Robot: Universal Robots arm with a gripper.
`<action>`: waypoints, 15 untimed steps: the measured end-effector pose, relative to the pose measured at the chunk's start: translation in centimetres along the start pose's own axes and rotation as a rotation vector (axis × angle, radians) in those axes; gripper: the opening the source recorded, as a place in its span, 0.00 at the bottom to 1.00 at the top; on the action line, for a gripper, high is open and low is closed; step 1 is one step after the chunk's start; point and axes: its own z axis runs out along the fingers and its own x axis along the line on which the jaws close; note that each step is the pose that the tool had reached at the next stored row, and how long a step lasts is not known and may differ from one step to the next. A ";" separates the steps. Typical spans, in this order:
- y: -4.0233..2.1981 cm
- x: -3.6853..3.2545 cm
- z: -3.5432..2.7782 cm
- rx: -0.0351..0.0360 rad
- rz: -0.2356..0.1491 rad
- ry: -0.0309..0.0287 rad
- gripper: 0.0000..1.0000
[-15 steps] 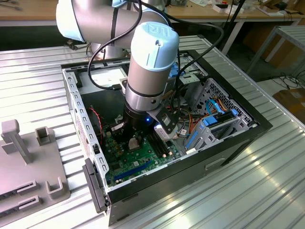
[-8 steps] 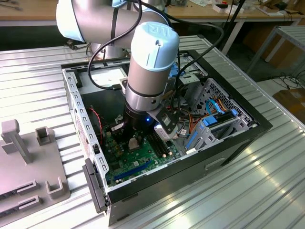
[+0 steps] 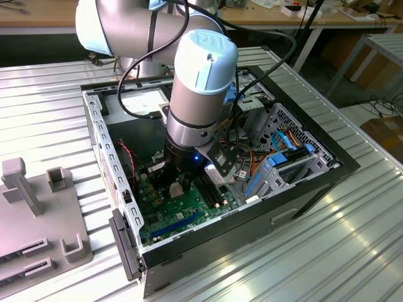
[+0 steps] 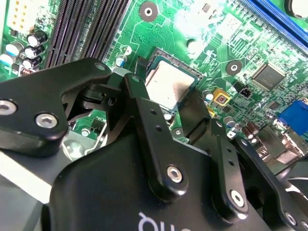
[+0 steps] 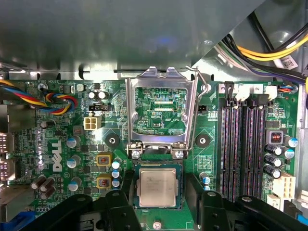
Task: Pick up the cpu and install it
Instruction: 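Place the cpu into insertion slot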
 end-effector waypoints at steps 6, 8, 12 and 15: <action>0.00 -0.12 0.00 0.0002 0.000 -0.0001 0.54; 0.00 -0.14 0.00 0.0002 0.000 -0.0002 0.54; 0.00 -0.14 0.00 0.0002 0.000 -0.0002 0.54; 0.01 -0.17 -0.30 -0.0008 0.000 -0.0010 0.54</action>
